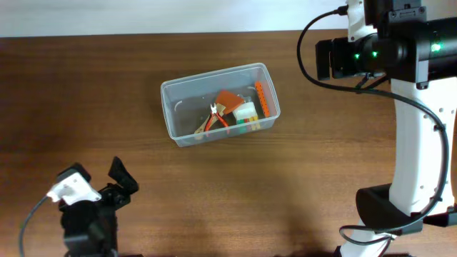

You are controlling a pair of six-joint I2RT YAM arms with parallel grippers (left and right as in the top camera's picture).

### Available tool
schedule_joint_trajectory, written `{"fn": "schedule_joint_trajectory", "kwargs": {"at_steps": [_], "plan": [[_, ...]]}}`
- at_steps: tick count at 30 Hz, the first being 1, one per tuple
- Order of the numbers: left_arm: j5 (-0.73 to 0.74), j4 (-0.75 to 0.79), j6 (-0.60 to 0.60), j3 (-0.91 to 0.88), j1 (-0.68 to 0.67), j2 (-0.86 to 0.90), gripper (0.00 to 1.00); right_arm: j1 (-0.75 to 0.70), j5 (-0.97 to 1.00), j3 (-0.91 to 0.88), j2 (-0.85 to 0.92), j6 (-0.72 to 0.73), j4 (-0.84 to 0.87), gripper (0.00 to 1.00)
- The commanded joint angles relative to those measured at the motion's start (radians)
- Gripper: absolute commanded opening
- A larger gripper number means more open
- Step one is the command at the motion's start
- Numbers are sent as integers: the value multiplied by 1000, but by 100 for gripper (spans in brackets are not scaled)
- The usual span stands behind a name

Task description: Pack container

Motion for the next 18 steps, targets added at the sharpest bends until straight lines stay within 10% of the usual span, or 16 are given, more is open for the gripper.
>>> {"fn": "schedule_joint_trajectory", "kwargs": {"at_steps": [1, 18], "plan": [[24, 76, -5, -103, -11, -39, 99, 8, 16, 2, -11, 12, -6, 99], [27, 156, -5, -359, -53, -213, 99, 8, 16, 2, -11, 12, -6, 99]]}}
